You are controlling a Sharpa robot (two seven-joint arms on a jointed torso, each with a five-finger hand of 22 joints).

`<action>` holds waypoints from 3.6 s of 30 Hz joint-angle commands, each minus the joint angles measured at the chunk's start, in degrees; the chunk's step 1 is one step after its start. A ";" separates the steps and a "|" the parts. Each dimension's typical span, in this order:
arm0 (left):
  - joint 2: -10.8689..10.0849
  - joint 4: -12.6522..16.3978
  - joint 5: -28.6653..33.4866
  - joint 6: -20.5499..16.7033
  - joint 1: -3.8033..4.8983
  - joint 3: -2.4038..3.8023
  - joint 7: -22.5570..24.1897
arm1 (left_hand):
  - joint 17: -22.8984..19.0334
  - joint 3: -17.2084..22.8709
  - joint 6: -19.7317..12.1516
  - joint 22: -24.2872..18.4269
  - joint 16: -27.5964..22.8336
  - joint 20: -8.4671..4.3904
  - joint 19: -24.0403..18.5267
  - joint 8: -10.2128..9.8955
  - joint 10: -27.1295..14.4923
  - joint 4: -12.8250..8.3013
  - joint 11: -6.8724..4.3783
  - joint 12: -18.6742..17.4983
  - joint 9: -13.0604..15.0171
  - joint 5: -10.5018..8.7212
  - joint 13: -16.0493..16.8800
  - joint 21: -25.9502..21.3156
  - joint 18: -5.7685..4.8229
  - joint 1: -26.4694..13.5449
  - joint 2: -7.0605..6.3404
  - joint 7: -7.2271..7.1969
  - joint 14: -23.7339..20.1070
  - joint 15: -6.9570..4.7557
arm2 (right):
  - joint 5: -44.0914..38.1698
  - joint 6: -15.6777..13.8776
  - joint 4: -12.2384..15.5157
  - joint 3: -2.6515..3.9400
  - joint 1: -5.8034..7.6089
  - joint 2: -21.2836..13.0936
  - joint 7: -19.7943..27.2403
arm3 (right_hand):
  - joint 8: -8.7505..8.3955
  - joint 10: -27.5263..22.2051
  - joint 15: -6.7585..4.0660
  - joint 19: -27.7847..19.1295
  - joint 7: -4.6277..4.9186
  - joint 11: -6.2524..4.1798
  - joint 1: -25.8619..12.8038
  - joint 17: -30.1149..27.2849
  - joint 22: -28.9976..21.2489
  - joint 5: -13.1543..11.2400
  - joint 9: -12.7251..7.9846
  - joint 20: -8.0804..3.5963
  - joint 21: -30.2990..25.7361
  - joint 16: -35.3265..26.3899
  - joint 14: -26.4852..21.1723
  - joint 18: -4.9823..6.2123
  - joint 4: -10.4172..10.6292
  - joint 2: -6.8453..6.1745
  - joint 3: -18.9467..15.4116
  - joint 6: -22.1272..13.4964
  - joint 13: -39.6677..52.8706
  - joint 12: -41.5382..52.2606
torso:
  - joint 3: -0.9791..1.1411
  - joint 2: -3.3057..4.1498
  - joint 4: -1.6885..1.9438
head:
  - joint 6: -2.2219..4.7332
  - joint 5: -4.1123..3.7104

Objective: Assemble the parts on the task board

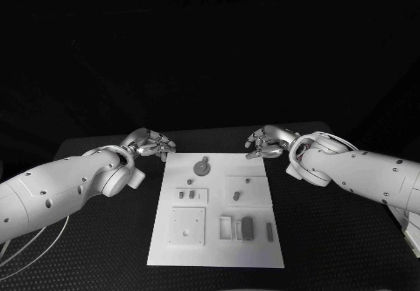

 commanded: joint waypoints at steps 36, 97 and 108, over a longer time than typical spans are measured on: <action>0.39 -0.96 8.91 1.79 -0.04 0.03 4.70 | 0.44 -0.92 -0.93 -1.23 -3.01 0.93 -0.52 0.57 -0.94 -0.07 0.13 0.01 -0.38 0.17 -0.33 -1.87 0.45 -0.95 0.38 0.19 -0.37 0.90 | -18.37 5.15 2.34 -1.97 -0.96 -0.98 -2.34 | 1.77 8.06 1.24 2.22 0.24 1.45 3.42 -1.01 0.30 0.17 0.03 -0.60 -0.75 -1.61 3.75 -0.15 -0.23 -0.95 -0.73 2.27 -26.36 -34.05 | -0.03 -0.28 -0.15 | 0.32 0.44; 0.89 -2.61 9.40 2.26 -0.85 0.03 5.56 | 1.15 -1.15 -1.44 -1.53 -4.20 1.27 -0.77 0.71 -1.50 -0.16 0.33 0.03 -0.66 0.21 -0.46 -2.67 0.48 -0.87 1.00 0.36 -0.67 1.24 | -19.75 6.37 0.68 -2.70 -1.02 1.28 -3.10 | 1.78 9.07 1.13 2.73 0.19 1.36 4.29 -0.97 0.36 0.17 -0.12 -0.82 -0.91 -1.64 4.12 -0.15 -0.31 -1.11 -0.75 2.38 -27.22 -35.29 | -0.08 -0.98 -0.03 | -0.30 1.34; 0.75 -2.06 9.40 2.32 -0.84 0.03 5.62 | 1.23 -1.16 -1.42 -1.54 -4.28 1.29 -0.78 0.76 -1.50 -0.22 0.32 0.06 -0.67 0.20 -0.46 -2.72 0.49 -0.80 0.99 0.34 -0.68 1.26 | -20.99 7.51 0.57 -3.84 -1.10 1.96 -3.60 | 1.95 9.67 1.06 2.95 0.08 1.26 4.54 -0.96 0.40 0.18 -0.11 -0.86 -0.92 -1.61 4.37 -0.15 -0.23 -0.72 -0.70 2.74 -27.41 -35.52 | -0.26 -1.02 0.12 | -0.07 1.65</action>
